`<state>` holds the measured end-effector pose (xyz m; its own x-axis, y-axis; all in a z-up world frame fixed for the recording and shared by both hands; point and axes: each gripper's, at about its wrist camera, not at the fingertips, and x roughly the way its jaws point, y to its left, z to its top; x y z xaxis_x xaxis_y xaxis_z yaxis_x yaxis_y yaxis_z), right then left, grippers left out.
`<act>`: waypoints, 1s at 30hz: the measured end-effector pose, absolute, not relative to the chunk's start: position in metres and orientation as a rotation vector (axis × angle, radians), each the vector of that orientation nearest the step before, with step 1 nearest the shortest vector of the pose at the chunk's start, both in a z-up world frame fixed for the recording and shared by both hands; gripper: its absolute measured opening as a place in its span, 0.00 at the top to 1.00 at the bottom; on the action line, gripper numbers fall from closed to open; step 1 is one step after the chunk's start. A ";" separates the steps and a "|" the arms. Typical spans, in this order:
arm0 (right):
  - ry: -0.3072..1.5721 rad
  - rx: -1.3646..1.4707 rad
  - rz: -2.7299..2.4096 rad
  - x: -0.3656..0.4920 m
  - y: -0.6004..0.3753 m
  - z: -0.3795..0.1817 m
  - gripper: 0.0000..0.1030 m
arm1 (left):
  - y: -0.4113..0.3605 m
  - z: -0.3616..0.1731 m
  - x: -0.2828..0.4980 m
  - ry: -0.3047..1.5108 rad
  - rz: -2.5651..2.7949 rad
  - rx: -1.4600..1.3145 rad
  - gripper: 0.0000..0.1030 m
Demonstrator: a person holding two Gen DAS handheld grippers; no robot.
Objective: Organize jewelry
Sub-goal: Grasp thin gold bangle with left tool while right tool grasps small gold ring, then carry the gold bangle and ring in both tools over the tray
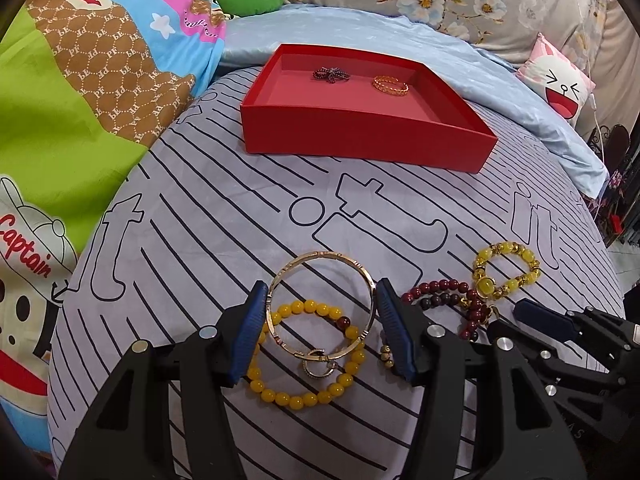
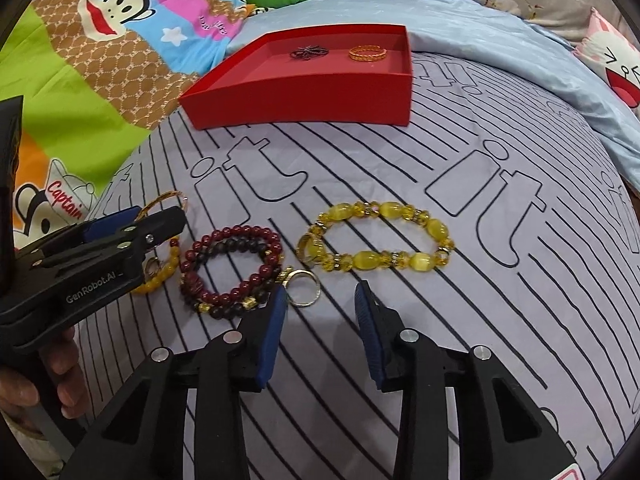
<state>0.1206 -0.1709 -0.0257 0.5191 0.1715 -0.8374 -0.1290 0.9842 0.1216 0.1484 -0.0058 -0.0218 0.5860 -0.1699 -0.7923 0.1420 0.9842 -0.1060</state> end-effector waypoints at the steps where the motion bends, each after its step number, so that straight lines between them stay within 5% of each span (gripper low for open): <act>1: 1.010 0.044 0.182 0.121 -0.170 -0.026 0.67 | -0.005 -0.022 0.148 0.928 -0.181 -0.034 0.49; 12: 0.981 -0.006 0.188 0.132 -0.165 -0.030 0.77 | -0.006 -0.025 0.149 0.939 -0.184 -0.037 0.49; 30: 0.932 0.061 0.181 0.124 -0.183 -0.003 0.79 | -0.006 -0.007 0.145 0.900 -0.197 -0.040 0.49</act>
<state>0.1237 -0.1826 -0.0035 0.5826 0.1812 -0.7923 -0.1286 0.9831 0.1303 0.1452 -0.0055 -0.0075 0.6050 -0.1875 -0.7738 0.1536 0.9811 -0.1176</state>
